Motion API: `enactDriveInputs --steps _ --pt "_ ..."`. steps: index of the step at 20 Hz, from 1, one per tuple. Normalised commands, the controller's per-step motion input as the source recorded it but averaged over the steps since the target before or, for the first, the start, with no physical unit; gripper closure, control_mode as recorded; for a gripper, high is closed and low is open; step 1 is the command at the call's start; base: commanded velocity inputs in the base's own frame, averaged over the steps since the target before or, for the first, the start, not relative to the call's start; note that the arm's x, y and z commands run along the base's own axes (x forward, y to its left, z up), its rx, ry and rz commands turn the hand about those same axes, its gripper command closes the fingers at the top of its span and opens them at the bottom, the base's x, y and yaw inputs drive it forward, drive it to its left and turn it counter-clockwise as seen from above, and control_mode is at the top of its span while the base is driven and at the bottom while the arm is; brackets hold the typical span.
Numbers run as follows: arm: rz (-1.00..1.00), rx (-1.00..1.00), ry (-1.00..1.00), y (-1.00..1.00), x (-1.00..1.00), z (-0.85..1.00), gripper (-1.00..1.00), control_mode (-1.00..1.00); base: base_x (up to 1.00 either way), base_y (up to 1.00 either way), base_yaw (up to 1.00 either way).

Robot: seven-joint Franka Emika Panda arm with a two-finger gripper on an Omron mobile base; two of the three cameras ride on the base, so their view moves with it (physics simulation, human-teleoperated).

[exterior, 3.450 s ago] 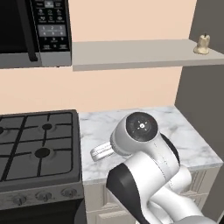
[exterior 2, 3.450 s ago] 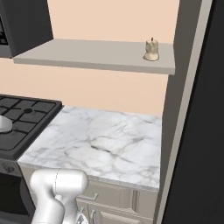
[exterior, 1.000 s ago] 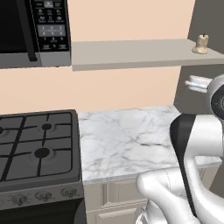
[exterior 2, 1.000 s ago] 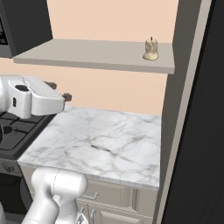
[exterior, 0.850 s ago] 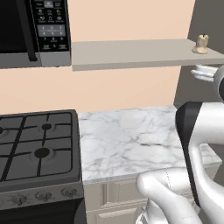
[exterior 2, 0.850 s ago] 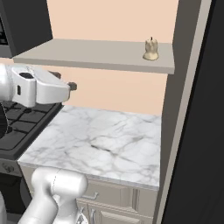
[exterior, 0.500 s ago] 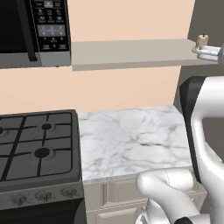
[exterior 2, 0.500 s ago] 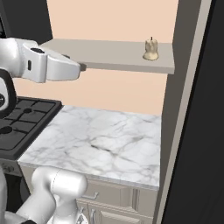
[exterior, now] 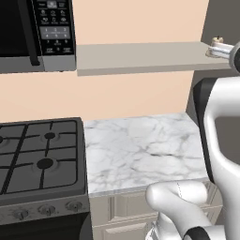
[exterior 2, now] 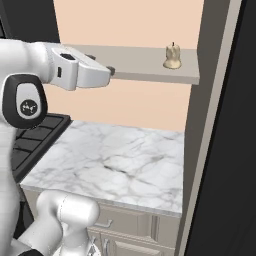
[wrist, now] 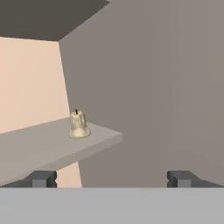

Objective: Get the candle and the beer from the cabinet and move them to the dining counter.

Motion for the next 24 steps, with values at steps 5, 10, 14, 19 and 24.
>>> enactDriveInputs --steps 5,10,14,19,24 --pt "0.0 0.0 -0.04 -0.14 0.45 -0.01 -1.0 -1.0 0.0 0.0 0.0" --pt "0.0 0.0 0.0 -0.01 0.33 0.0 -1.0 -1.0 0.0 0.0 0.0" --pt "0.0 0.0 0.0 0.0 0.15 -0.01 -1.0 -1.0 0.0 0.0 0.0" --pt "0.0 0.0 0.0 -0.02 0.13 -0.03 -1.0 -1.0 0.0 0.0 0.0" --pt "0.0 0.0 0.0 0.0 0.19 -0.05 -1.0 -1.0 0.0 0.0 0.0"
